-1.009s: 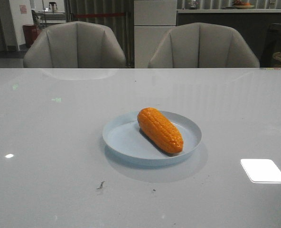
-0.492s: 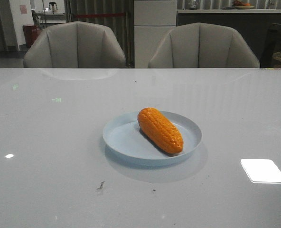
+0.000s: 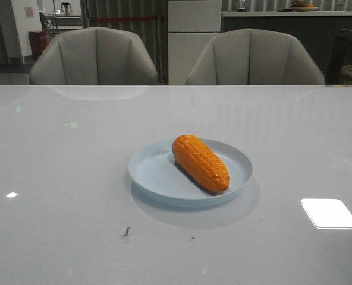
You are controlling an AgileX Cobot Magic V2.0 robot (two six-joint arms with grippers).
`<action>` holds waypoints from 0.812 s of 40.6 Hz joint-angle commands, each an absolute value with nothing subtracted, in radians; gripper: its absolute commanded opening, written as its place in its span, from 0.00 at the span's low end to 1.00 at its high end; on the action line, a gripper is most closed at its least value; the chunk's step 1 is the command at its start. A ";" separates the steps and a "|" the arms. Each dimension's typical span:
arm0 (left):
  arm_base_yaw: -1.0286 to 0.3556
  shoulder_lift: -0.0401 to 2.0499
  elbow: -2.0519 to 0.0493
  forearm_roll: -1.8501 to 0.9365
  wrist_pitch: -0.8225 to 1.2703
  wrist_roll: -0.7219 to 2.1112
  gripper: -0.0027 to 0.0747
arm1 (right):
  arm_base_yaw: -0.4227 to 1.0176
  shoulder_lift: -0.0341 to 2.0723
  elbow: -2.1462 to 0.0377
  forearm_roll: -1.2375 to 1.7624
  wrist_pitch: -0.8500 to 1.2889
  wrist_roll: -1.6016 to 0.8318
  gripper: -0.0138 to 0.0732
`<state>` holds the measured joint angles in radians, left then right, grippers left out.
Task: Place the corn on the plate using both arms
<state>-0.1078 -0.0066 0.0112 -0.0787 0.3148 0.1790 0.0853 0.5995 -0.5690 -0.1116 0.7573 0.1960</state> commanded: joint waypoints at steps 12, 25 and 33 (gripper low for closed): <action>-0.106 -0.009 0.049 -0.090 0.127 0.177 0.16 | 0.078 0.571 -0.575 -0.120 0.679 0.192 0.22; -0.106 -0.009 0.049 -0.090 0.006 0.177 0.16 | 0.078 0.317 -0.362 -0.120 0.557 0.192 0.22; -0.106 -0.009 0.049 -0.090 0.000 0.177 0.16 | 0.078 0.158 -0.288 -0.120 0.501 0.192 0.22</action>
<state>-0.1078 -0.0066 0.0112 -0.0798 0.0992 0.1790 0.0853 0.2013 -0.2814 -0.1116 0.6102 0.1960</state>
